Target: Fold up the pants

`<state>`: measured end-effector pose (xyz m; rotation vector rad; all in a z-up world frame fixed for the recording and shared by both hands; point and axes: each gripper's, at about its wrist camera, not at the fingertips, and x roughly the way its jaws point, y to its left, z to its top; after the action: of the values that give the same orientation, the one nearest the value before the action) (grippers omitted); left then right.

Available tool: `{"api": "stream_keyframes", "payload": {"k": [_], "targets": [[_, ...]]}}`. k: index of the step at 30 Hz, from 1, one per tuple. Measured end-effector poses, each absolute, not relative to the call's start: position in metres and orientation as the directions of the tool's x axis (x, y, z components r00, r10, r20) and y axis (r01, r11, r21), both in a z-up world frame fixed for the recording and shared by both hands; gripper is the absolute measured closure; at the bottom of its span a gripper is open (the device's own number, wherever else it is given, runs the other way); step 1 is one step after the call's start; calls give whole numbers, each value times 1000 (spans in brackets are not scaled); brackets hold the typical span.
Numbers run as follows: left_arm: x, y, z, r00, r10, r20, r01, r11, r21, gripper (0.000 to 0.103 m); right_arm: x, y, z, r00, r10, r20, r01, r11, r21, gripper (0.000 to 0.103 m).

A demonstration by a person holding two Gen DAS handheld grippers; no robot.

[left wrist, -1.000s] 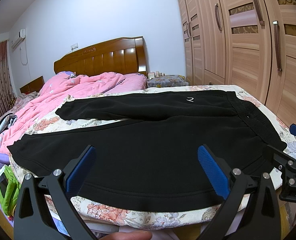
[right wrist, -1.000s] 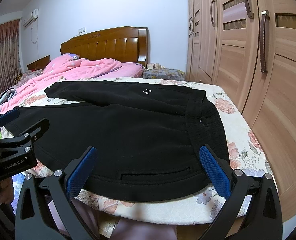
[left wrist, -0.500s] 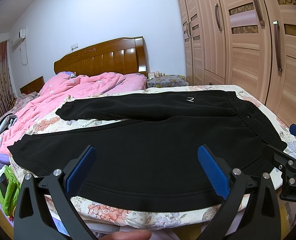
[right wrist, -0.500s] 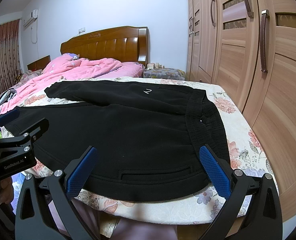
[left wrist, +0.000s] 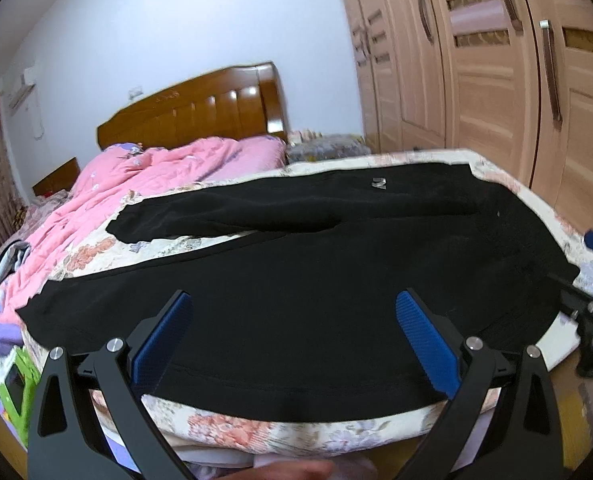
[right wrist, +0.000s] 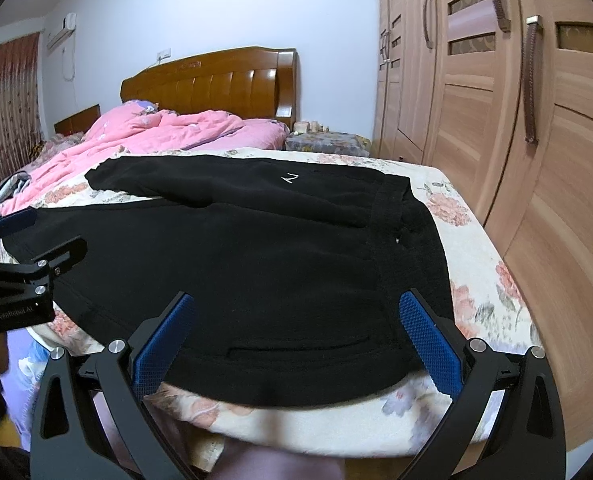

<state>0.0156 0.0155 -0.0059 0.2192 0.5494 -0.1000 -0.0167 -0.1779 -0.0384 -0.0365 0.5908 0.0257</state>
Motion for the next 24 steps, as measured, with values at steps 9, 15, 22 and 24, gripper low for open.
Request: {"api": "stream_keyframes", "payload": {"k": [9,15,22,24], "targets": [[138,63,-8,681,-159,-715,277,960,51,2,128,-242,-25,741,48,-670,-76,997,-13,4],[255,77,-10,553,-310,-773,347,929,-125,2,245,-282,-47,634,137,-761,-119,990,80,4],[354,75,-20,477,-295,-828,306,939,-158,2,355,-299,-73,533,114,-839,-216,976,-4,4],[378,73,-23,456,-303,-837,292,939,-181,2,369,-298,-76,515,128,-848,-262,965,-13,4]]}}
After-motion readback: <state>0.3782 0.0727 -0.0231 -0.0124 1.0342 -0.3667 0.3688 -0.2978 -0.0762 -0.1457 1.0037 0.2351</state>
